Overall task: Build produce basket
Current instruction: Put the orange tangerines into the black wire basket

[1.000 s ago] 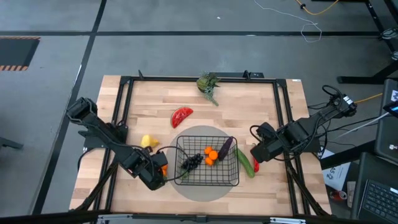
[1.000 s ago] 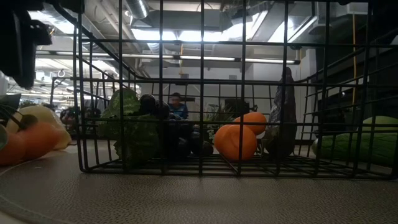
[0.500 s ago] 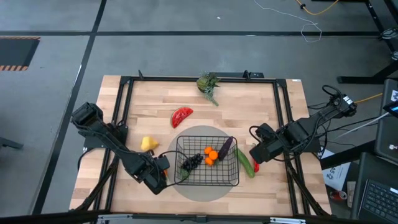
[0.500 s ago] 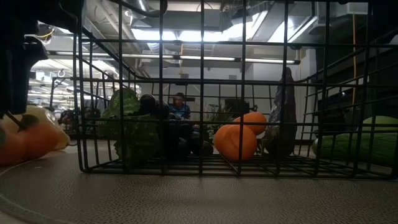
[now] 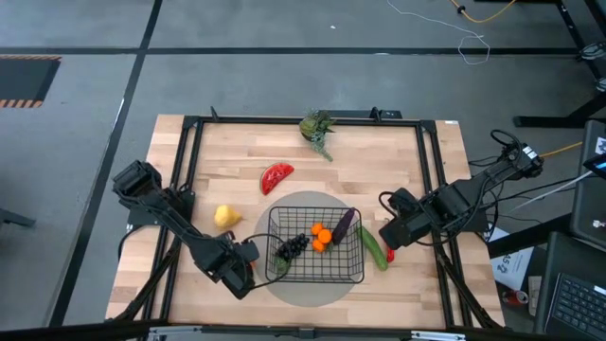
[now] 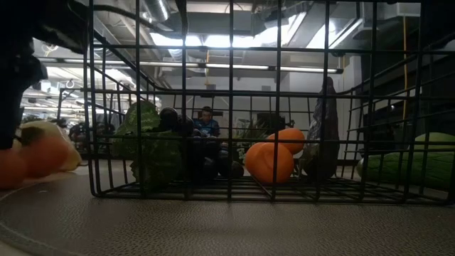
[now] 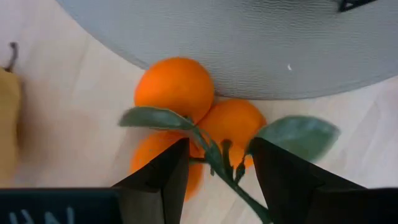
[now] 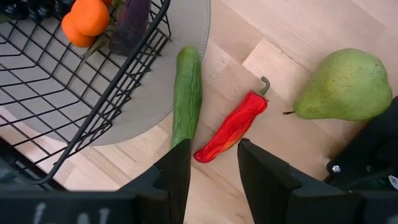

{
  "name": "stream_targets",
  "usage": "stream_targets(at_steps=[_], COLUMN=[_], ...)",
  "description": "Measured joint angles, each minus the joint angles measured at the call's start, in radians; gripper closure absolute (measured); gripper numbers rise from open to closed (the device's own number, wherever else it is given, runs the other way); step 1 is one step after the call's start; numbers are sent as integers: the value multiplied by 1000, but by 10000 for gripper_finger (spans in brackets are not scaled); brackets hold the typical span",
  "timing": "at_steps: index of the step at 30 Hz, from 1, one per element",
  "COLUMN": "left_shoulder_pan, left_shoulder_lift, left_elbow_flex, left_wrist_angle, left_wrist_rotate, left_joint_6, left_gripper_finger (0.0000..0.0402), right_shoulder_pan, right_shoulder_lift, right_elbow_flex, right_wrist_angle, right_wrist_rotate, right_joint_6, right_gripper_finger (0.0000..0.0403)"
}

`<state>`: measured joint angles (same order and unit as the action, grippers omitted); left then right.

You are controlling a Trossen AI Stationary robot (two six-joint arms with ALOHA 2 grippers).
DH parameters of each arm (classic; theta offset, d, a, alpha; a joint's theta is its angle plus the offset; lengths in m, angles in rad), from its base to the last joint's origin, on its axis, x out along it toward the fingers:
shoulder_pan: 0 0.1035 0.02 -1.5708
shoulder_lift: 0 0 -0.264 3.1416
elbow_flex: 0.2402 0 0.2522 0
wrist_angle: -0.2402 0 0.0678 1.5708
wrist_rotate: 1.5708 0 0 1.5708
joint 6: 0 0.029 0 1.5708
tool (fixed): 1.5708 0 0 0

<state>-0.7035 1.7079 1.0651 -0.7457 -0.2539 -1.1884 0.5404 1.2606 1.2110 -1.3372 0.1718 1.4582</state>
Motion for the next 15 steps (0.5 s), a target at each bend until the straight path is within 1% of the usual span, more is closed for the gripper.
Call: stream_targets(at_steps=[4, 9, 15], left_shoulder_pan=[-3, -9, -20], left_shoulder_lift=[20, 12, -10], left_elbow_flex=[2, 1, 21], left_wrist_angle=[5, 9, -21], left_wrist_rotate=[4, 11, 65], left_joint_6=[-41, -90, -119], left_gripper_finger=[231, 231, 231], right_shoulder_pan=[0, 0, 0], right_shoulder_lift=[0, 0, 0], right_elbow_flex=[0, 0, 0], right_wrist_angle=[23, 50, 56], right_wrist_rotate=[0, 0, -16], right_joint_6=[0, 0, 0], right_gripper_finger=[269, 269, 269])
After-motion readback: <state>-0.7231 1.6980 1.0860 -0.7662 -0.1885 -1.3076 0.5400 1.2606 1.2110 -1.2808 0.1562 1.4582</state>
